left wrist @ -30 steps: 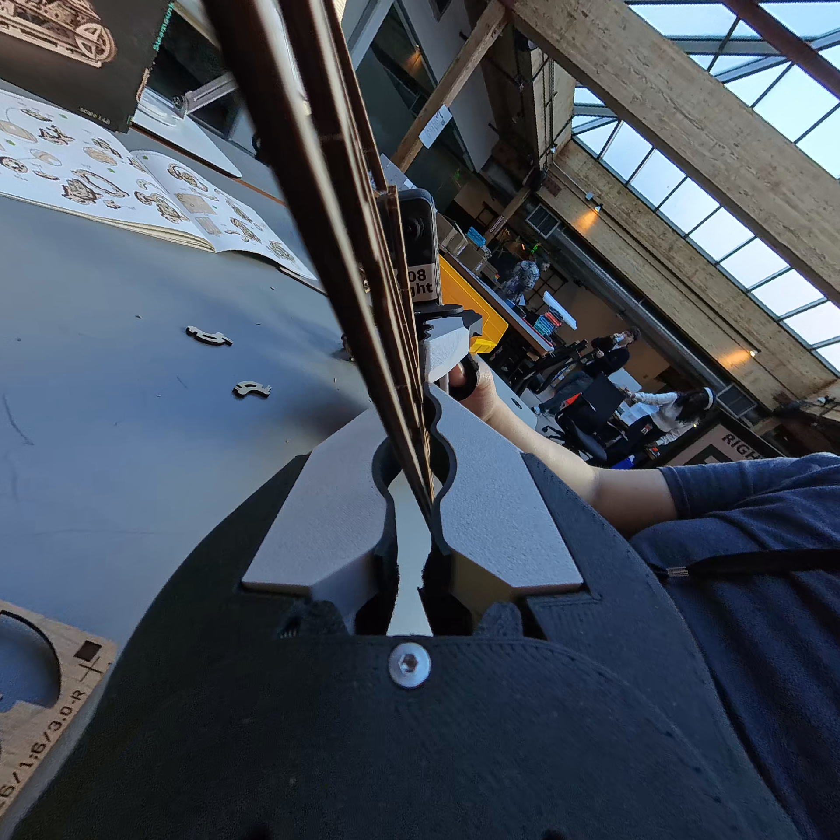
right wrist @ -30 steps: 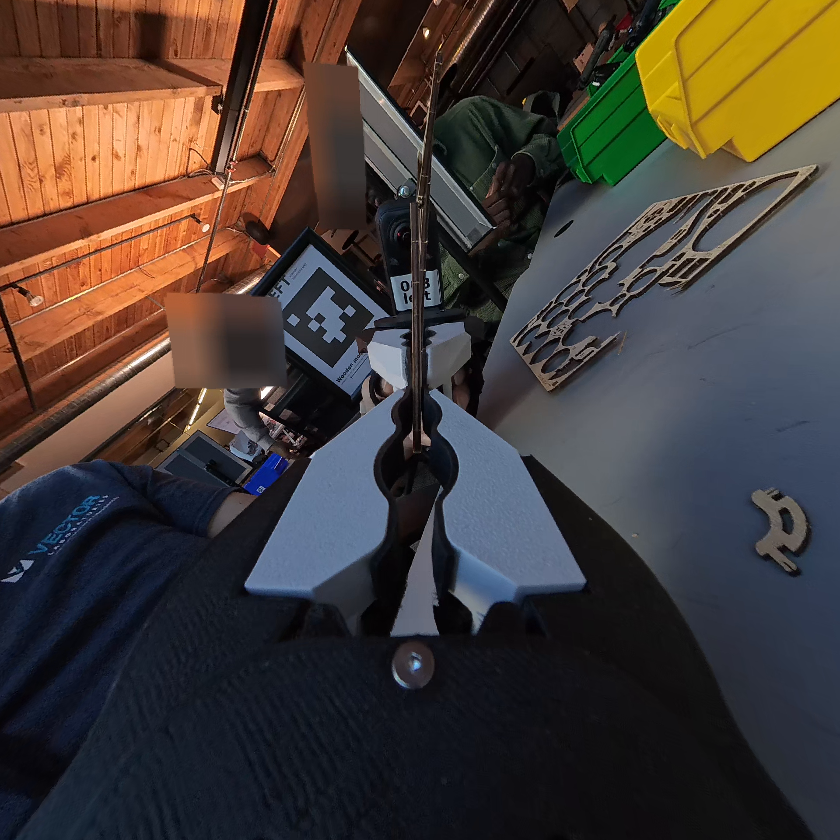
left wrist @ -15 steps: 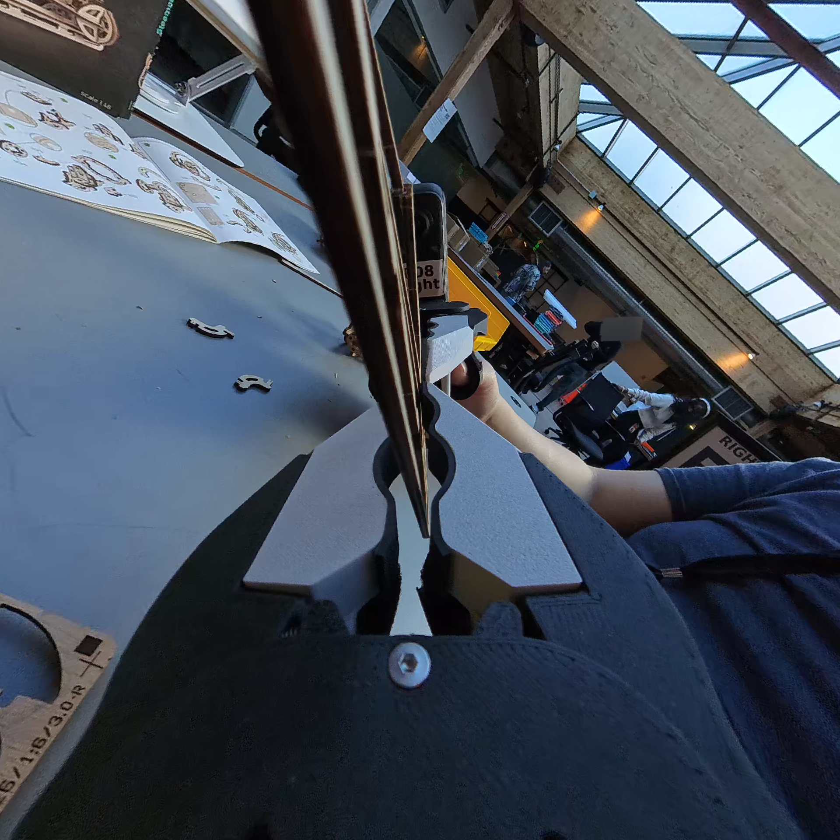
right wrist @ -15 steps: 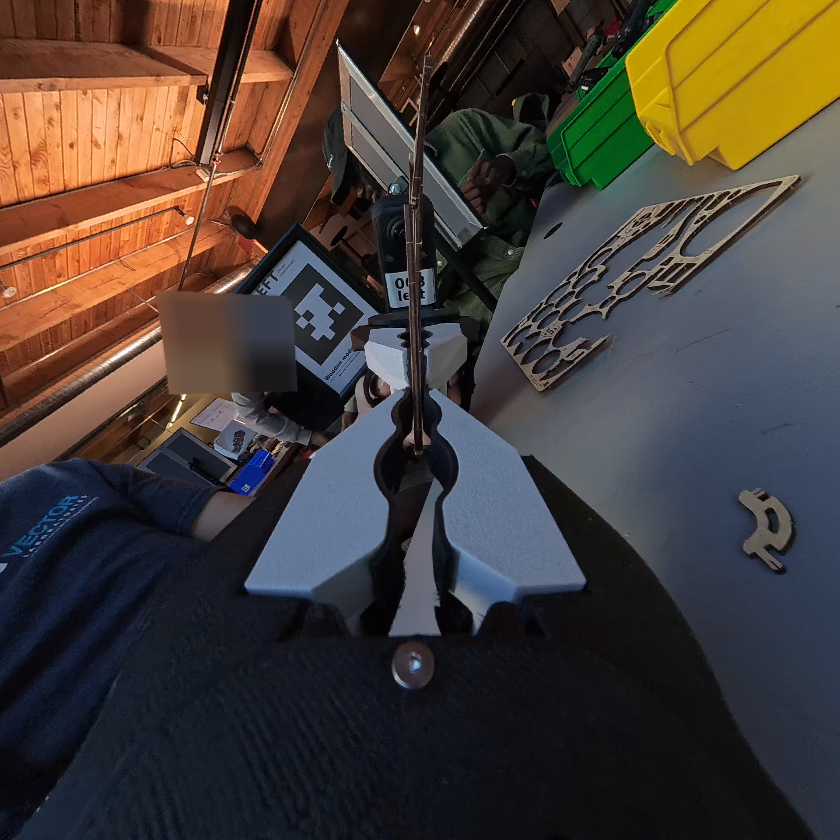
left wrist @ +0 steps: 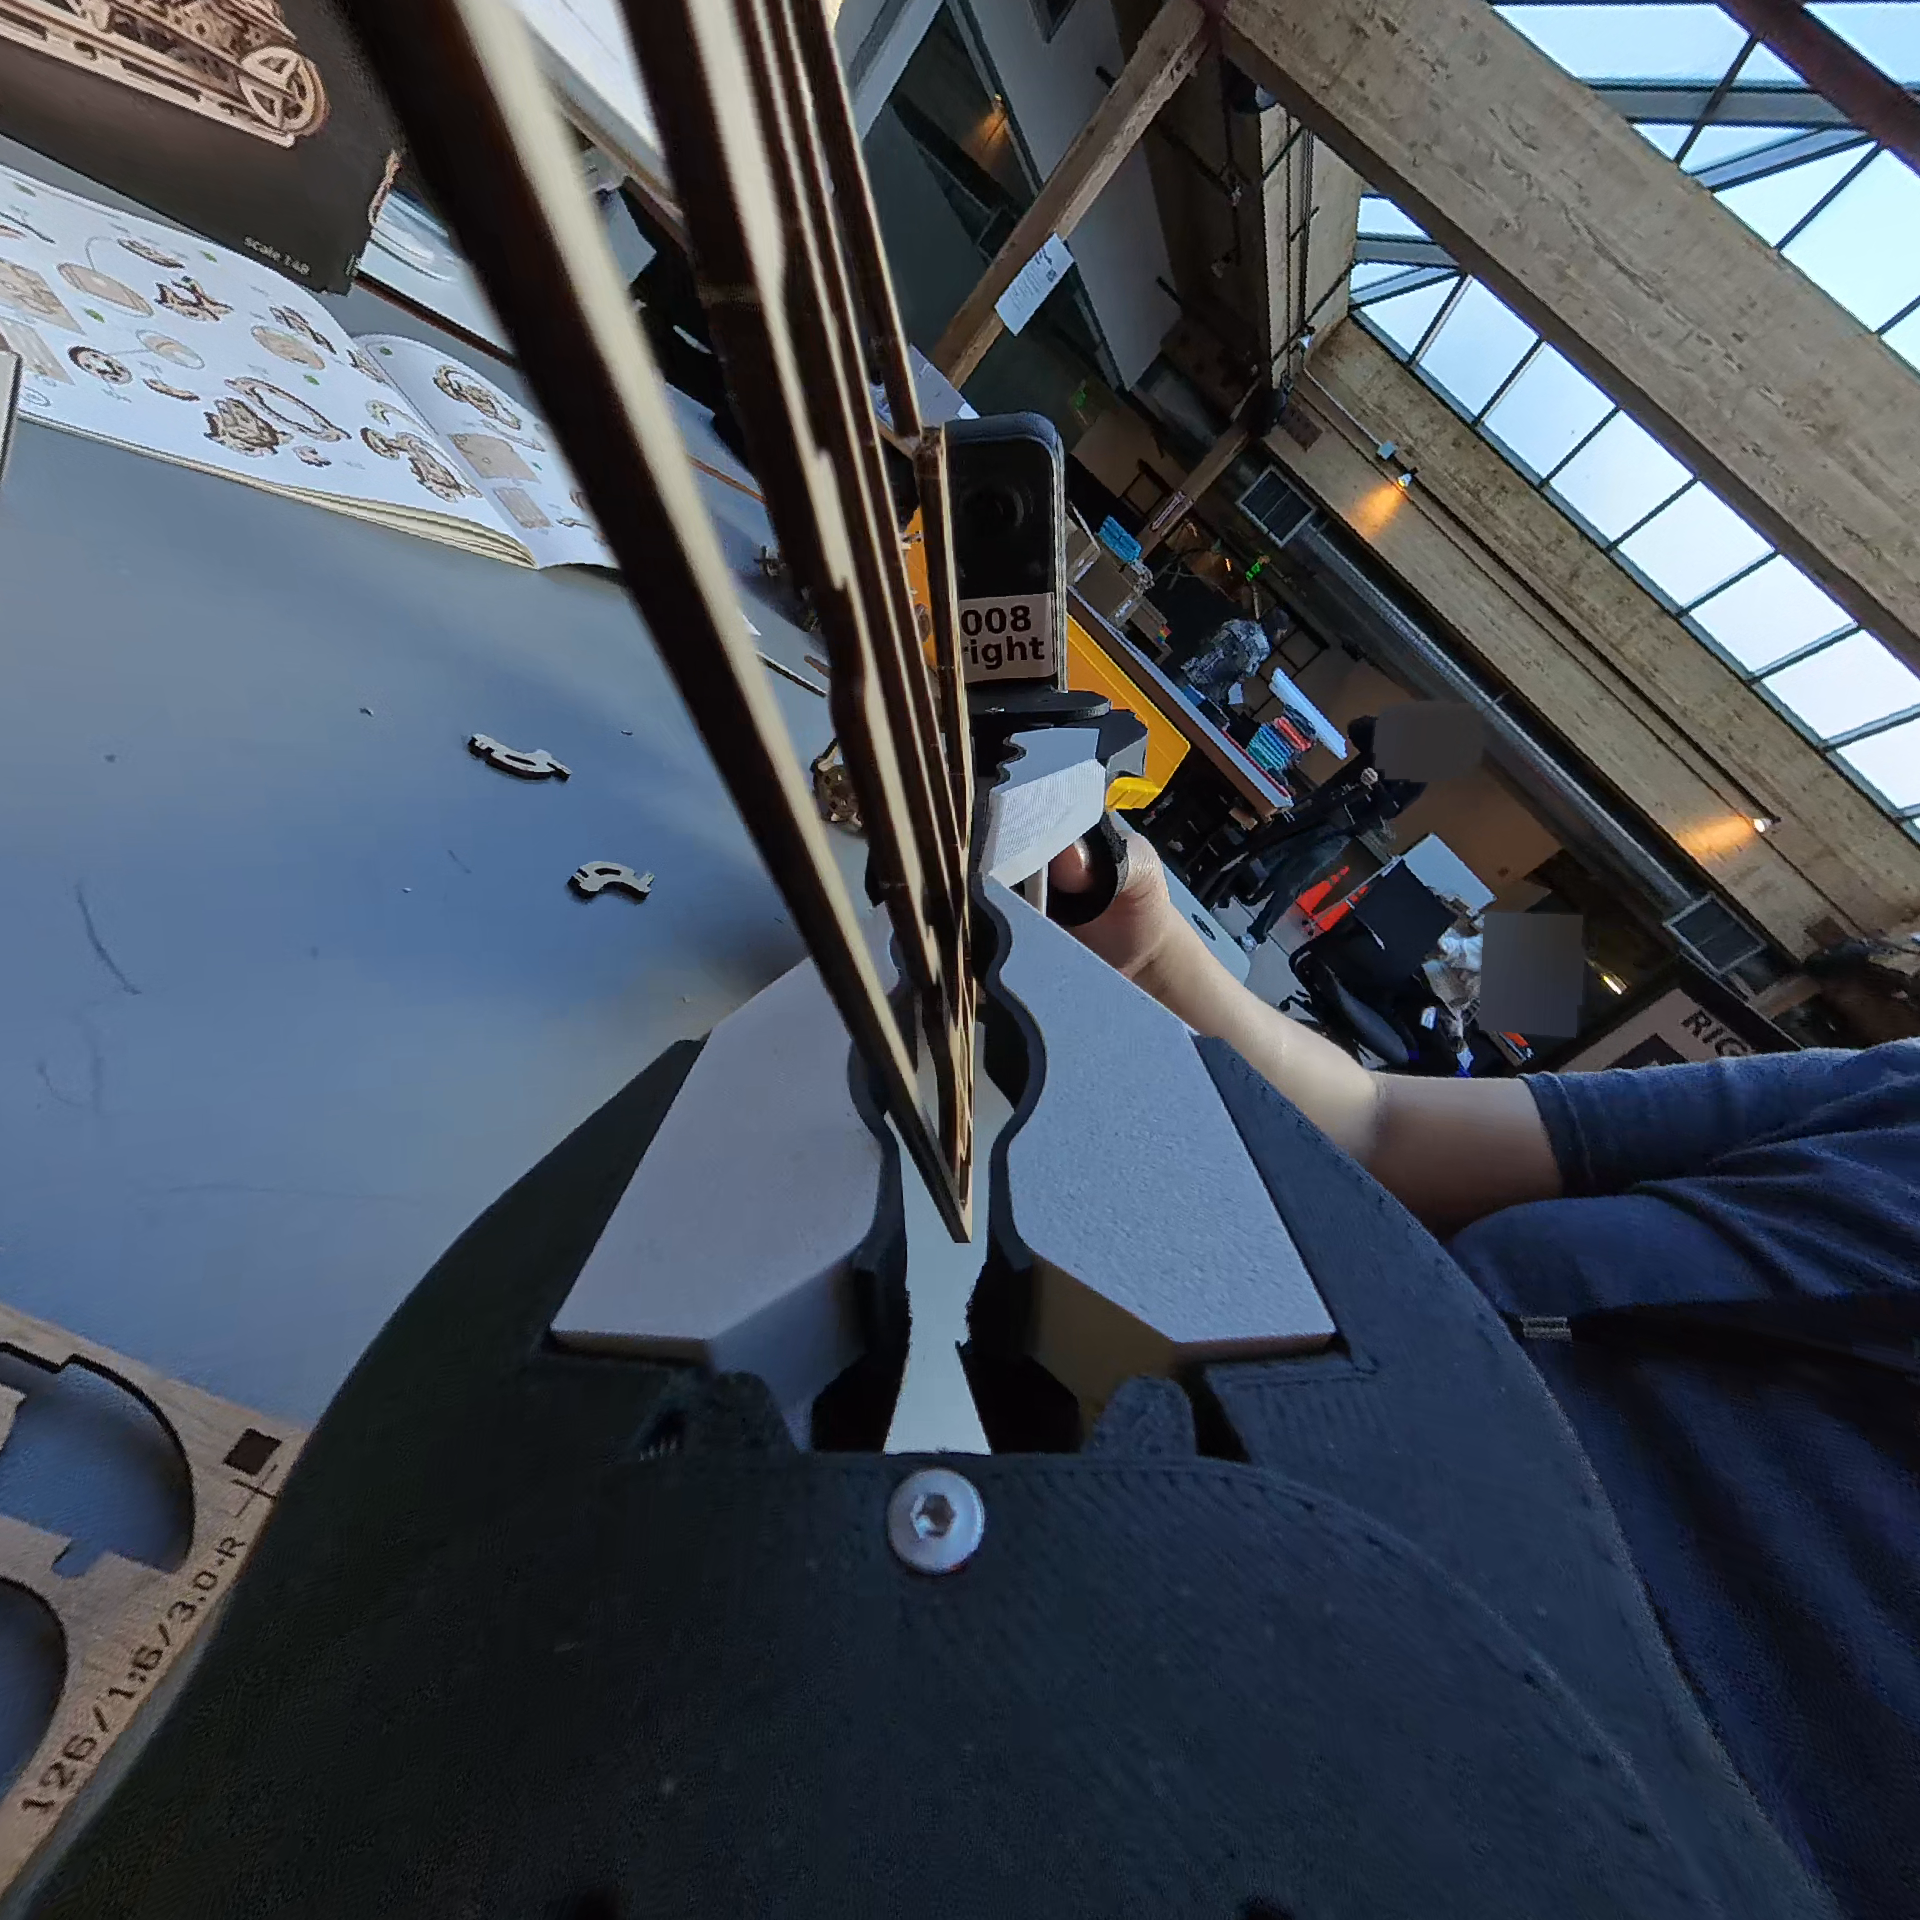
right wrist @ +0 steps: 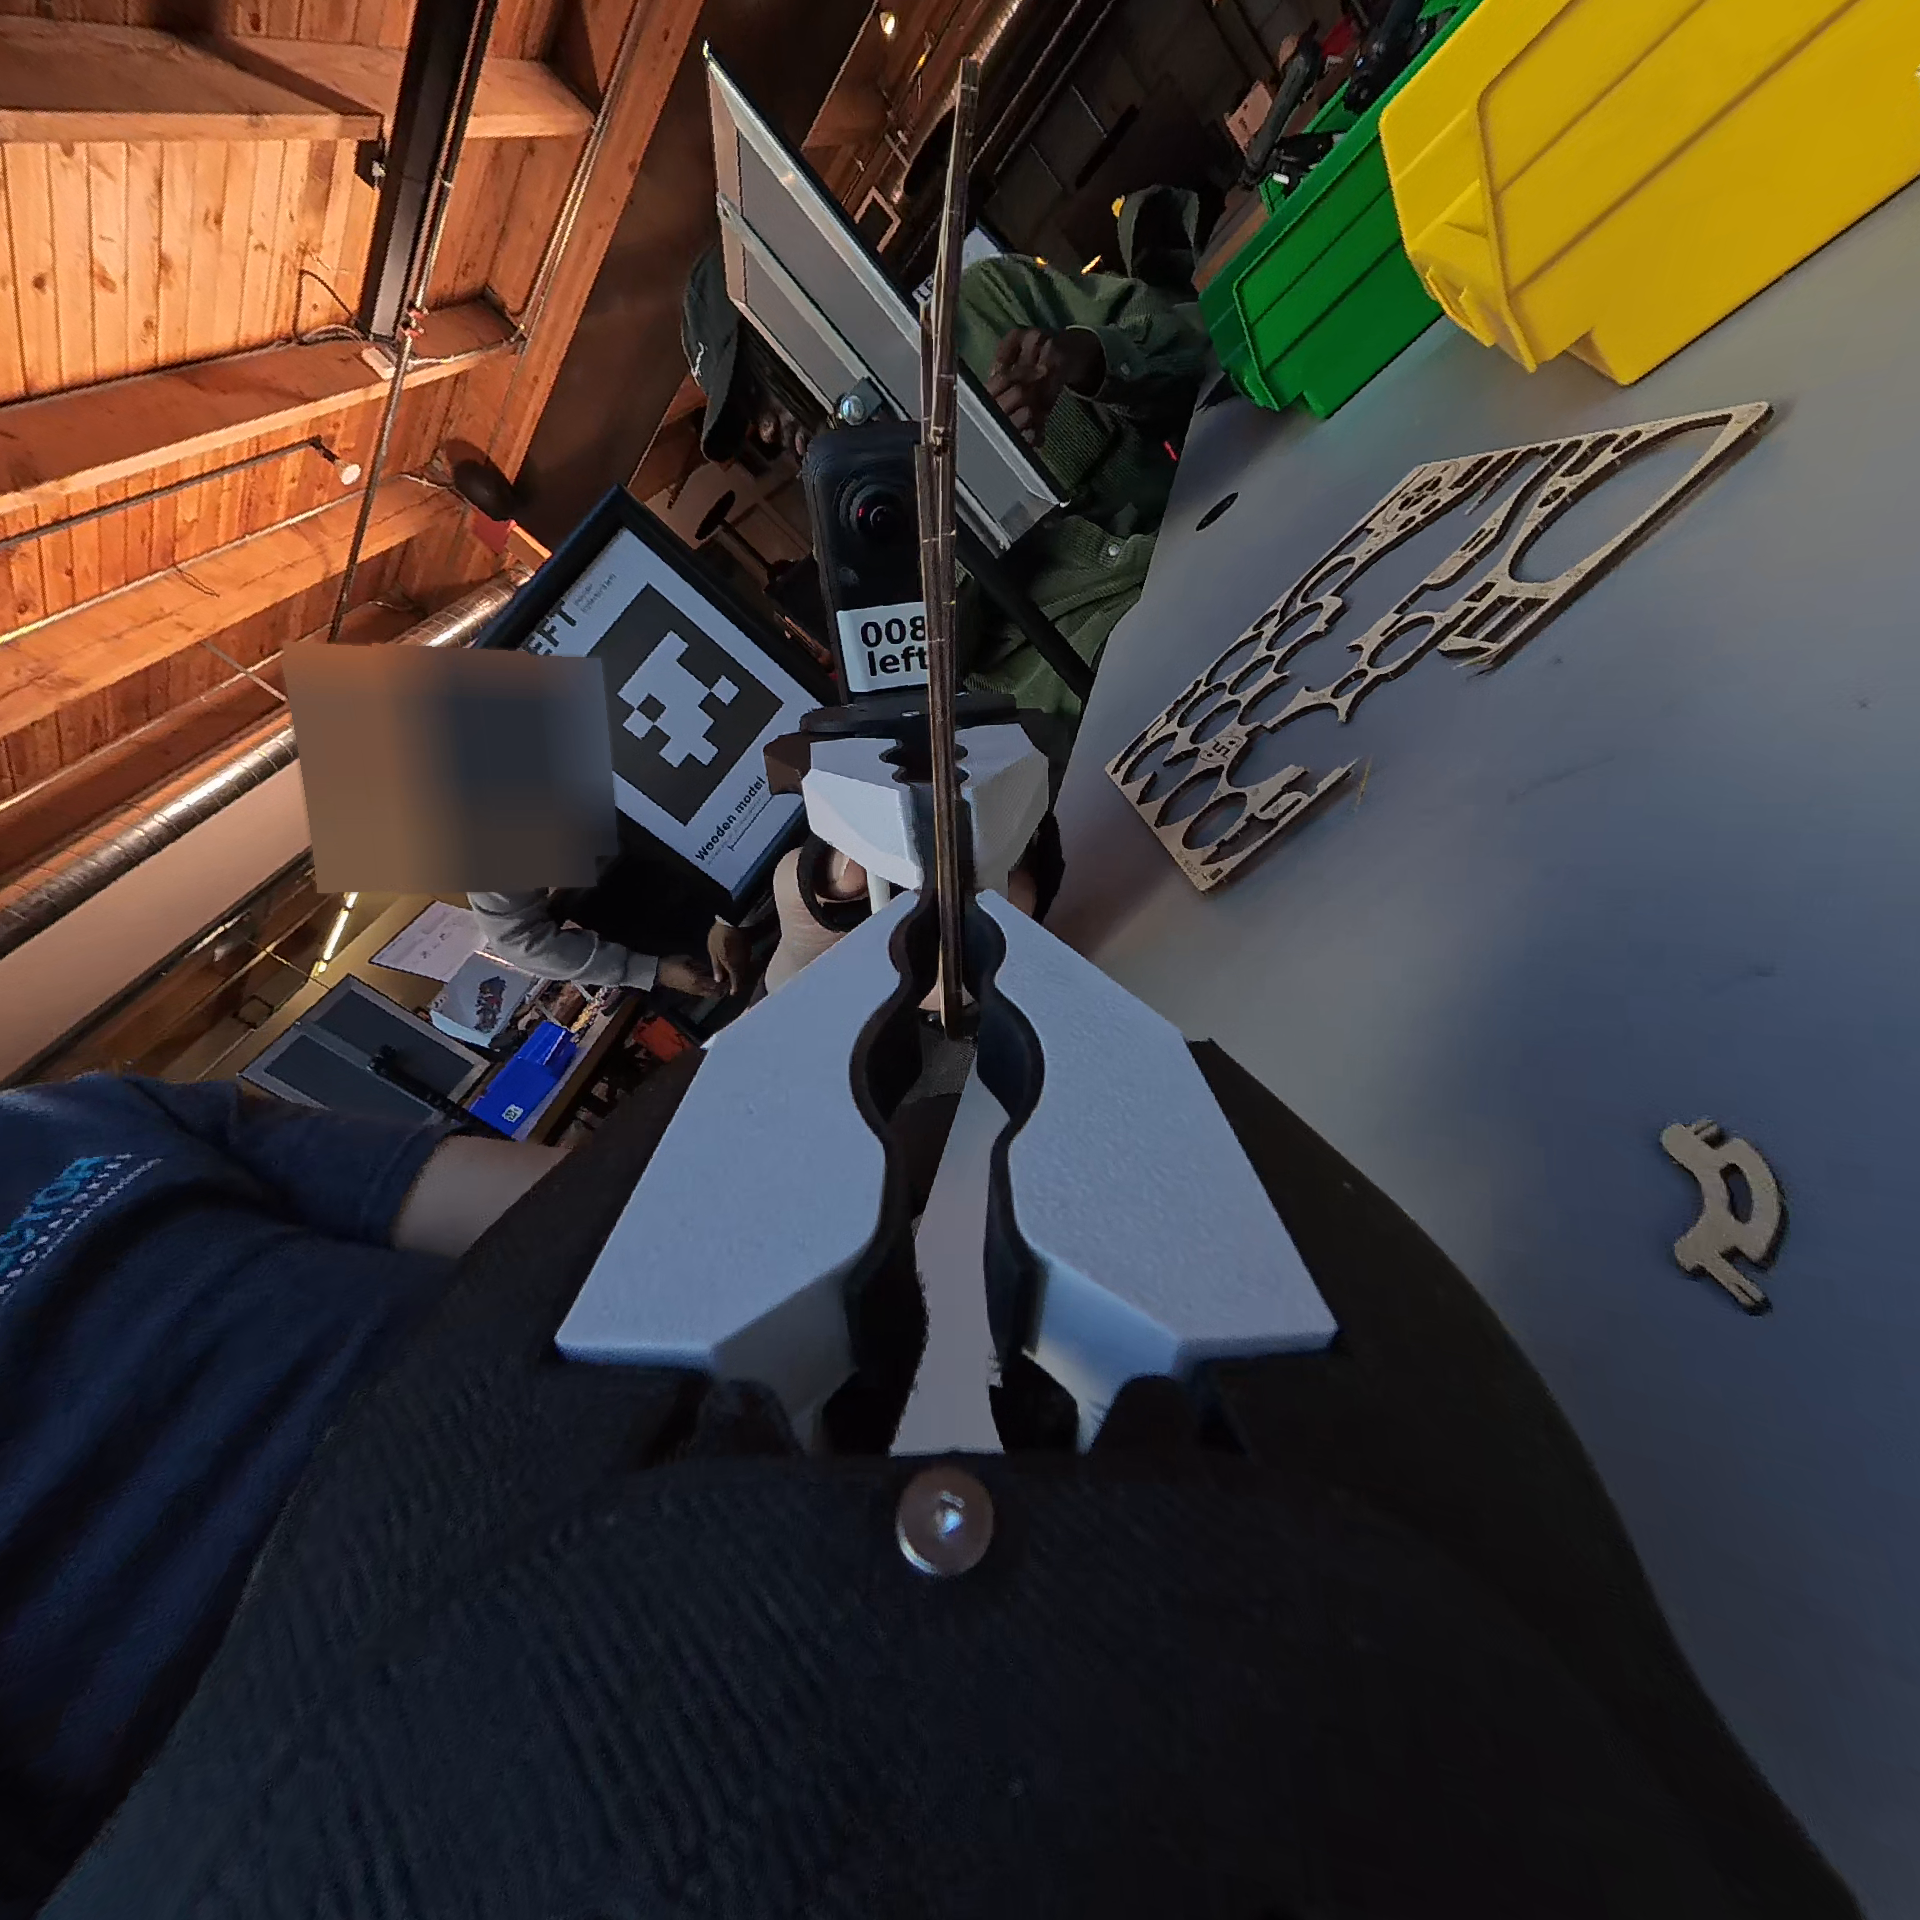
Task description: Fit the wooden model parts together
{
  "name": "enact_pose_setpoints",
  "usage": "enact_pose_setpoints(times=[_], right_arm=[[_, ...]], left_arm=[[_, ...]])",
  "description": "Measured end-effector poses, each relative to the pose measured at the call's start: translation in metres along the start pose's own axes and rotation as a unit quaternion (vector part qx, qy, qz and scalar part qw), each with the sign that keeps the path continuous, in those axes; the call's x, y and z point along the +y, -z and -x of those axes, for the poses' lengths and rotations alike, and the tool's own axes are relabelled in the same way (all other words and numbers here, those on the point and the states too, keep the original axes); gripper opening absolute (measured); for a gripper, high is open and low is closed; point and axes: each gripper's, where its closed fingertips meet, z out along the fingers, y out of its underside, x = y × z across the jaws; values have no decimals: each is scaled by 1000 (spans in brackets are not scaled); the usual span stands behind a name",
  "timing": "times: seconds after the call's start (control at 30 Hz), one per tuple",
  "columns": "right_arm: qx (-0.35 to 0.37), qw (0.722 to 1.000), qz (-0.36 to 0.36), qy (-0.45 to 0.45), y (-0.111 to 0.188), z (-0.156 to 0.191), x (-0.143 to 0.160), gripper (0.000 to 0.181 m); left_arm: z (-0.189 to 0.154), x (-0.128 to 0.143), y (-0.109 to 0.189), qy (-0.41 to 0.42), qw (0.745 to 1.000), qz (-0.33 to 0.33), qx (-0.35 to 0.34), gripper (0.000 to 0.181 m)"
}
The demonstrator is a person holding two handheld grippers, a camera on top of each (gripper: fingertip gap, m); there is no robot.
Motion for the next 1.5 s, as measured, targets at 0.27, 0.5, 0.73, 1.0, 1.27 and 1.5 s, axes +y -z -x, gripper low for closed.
enact_pose_setpoints(times=[0.27, 0.5, 0.73, 1.0, 1.27, 1.5], right_arm=[[43, 996, -65, 52, 9, 21, -50, 1], [59, 981, -155, 102, 48, 34, -73, 2], [40, 977, -190, 84, 64, 41, -71, 2], [59, 973, -187, 120, 74, 50, -73, 1], [32, 981, -180, 66, 67, 44, -62, 1], [-12, 987, -162, -16, 50, 24, -43, 1]], left_arm=[[-18, -50, -16, -47, 998, 32, 8, 4], [-36, -69, -58, -77, 993, 78, 41, 3], [-45, -67, -73, -71, 996, 49, 33, 3], [-56, -69, -83, -79, 995, 34, 53, 3], [-50, -61, -75, -31, 997, 12, 64, 1], [-28, -44, -58, 4, 999, -20, 42, 1]])
